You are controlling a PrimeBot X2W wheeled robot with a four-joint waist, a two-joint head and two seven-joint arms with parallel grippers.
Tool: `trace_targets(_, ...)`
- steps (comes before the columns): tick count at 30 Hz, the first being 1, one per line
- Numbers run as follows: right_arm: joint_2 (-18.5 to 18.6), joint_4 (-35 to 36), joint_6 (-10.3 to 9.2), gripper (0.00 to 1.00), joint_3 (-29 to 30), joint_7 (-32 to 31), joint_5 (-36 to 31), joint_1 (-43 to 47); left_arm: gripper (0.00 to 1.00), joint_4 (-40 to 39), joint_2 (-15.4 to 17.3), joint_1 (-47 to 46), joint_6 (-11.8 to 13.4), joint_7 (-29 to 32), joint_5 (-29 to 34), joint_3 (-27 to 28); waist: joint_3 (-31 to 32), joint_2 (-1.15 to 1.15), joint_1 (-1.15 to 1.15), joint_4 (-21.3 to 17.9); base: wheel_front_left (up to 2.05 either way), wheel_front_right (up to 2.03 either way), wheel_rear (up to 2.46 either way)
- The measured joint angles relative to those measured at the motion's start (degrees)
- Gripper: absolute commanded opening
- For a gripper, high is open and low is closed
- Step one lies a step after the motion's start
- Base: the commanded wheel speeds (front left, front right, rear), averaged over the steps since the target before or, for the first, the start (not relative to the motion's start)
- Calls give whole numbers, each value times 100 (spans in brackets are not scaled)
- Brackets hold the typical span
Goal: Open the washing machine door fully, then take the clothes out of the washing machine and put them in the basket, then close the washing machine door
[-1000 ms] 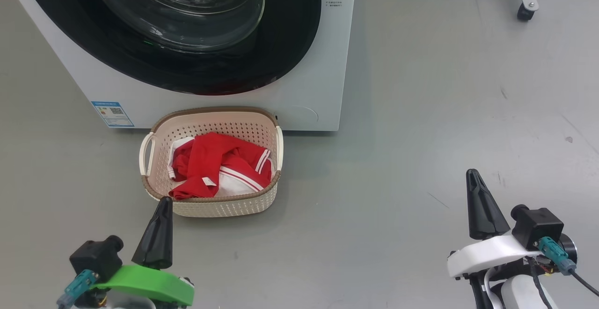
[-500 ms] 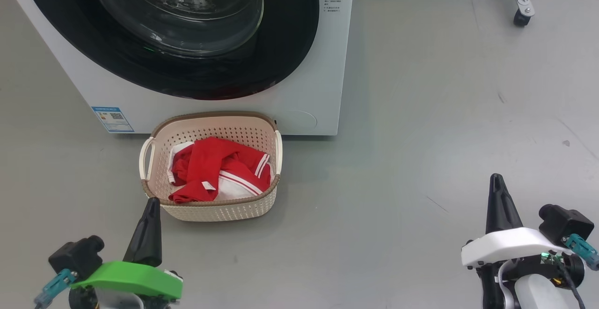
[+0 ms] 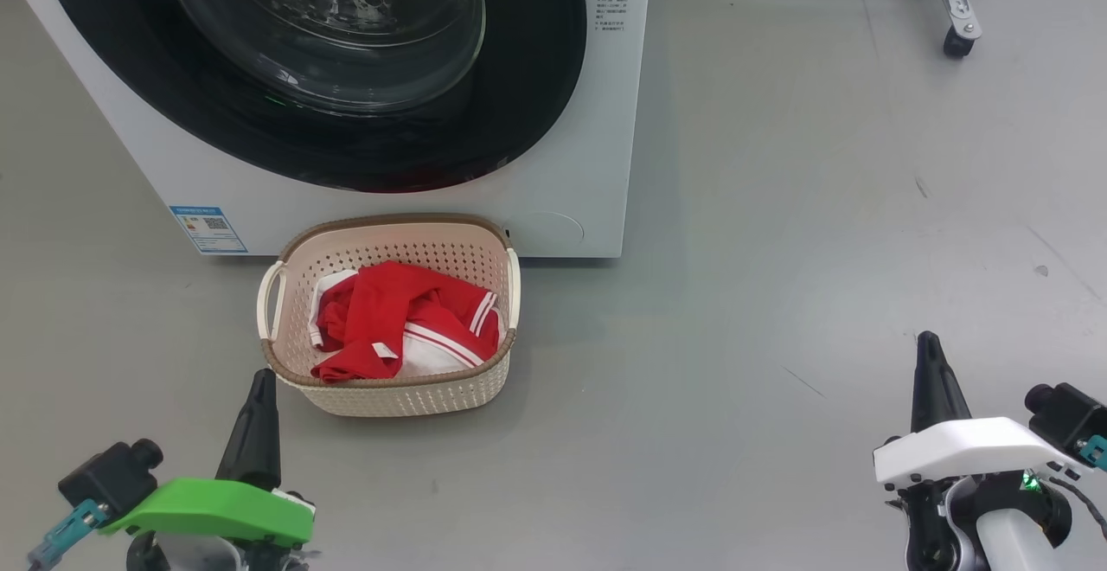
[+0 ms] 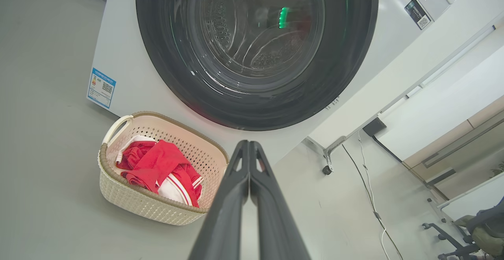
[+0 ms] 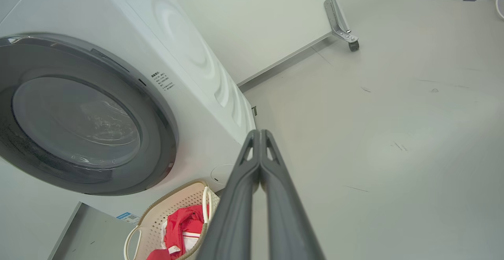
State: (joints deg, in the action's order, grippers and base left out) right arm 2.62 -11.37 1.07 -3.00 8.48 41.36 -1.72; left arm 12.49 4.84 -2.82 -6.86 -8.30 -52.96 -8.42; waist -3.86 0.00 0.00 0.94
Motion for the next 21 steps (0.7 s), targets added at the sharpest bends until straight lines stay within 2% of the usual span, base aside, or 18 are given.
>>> trace_targets(21,67,-134,182,0,238,-419,1701,-11,0,69,1,-1,0,372,-1368,281,119,0,0,-30,0,0,0)
